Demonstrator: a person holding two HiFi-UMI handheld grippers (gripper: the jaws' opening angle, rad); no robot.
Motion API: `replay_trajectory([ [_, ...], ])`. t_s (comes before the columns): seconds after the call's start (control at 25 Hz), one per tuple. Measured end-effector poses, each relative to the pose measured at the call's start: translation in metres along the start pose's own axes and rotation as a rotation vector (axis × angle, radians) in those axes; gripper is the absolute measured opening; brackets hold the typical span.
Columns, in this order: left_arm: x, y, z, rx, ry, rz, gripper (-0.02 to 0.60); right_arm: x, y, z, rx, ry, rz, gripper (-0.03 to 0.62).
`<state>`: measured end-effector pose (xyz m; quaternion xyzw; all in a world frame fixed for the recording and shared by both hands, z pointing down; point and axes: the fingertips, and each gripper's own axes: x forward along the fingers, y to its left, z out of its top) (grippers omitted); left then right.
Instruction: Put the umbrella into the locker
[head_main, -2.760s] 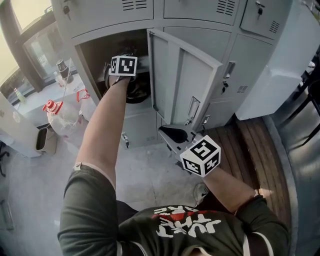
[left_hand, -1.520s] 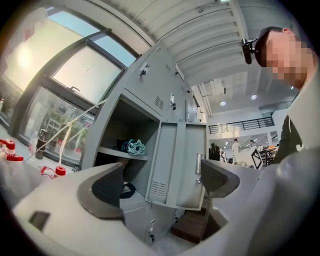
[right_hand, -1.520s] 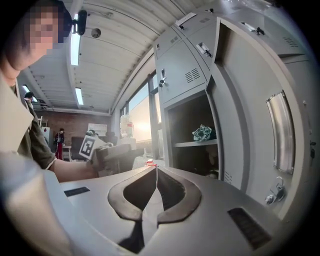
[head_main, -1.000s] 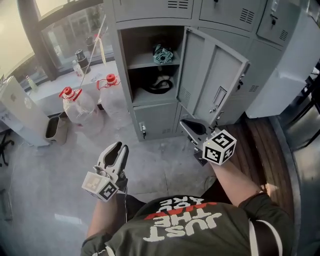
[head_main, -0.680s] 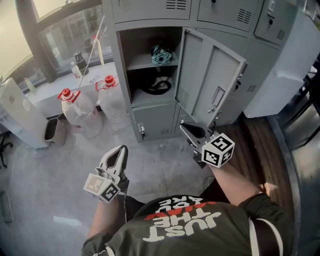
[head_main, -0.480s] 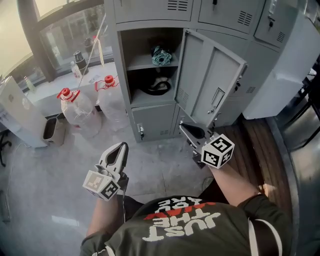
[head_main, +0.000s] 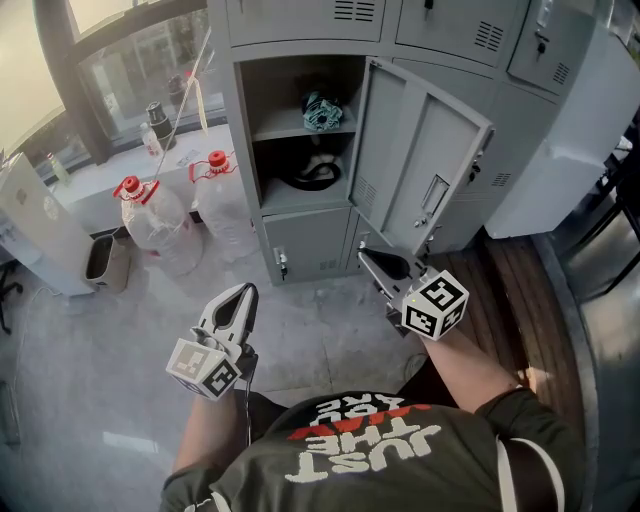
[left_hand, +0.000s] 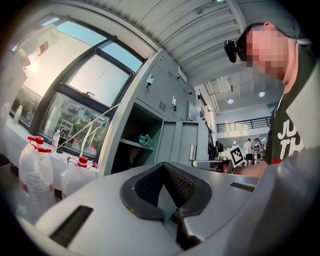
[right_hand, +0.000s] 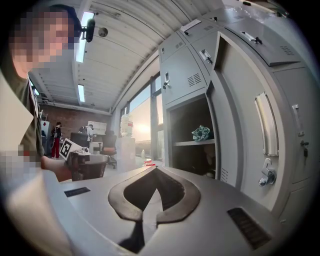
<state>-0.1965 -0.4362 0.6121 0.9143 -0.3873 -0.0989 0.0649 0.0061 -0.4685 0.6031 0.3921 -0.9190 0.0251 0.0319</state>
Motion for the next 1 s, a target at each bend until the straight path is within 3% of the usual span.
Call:
replay_trajectory([
  [1.0, 0.003, -0.014, -0.005, -0.005, 0.029, -0.028, 0.008, -0.013, -0.002, 0.004, -0.013, 0.002, -0.016, 0.032],
])
